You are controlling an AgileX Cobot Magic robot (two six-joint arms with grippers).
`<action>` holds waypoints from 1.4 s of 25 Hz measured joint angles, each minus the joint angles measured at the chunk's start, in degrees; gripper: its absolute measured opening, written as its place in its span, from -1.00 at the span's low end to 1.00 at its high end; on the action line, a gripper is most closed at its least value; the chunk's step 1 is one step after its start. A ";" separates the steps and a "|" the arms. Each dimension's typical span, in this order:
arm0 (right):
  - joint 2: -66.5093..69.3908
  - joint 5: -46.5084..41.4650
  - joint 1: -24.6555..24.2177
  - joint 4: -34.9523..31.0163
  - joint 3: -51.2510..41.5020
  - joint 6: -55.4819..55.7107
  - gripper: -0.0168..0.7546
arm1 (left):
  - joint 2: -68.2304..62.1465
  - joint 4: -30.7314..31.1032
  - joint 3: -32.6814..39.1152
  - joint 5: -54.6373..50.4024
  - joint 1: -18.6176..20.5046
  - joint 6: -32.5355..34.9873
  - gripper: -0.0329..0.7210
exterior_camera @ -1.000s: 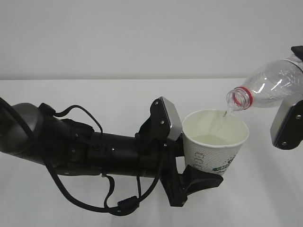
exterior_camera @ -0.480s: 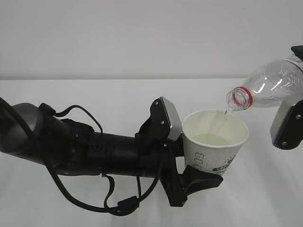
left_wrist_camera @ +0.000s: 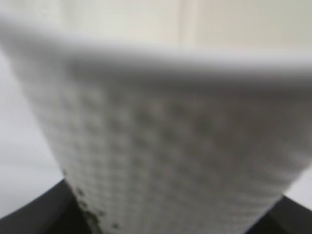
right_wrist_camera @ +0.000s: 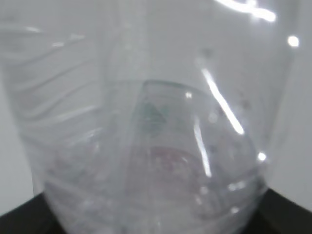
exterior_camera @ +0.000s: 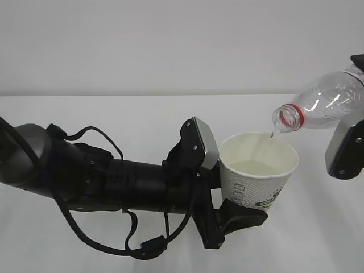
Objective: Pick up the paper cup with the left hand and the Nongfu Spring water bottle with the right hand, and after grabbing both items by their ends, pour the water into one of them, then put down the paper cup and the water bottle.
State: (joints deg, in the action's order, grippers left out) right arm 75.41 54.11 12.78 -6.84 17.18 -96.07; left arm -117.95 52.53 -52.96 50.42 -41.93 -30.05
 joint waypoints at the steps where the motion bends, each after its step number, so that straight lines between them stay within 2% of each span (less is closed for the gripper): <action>1: 0.00 0.00 0.00 0.00 0.00 -0.09 0.32 | 0.00 0.00 0.00 0.00 0.00 0.00 0.45; 35: 0.00 0.00 0.00 -0.13 0.00 -1.04 0.32 | 0.00 0.00 0.00 0.00 0.00 0.00 0.45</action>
State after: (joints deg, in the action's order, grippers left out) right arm 75.41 54.11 12.78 -6.98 17.18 -97.11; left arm -117.95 52.53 -52.96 50.42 -41.93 -30.05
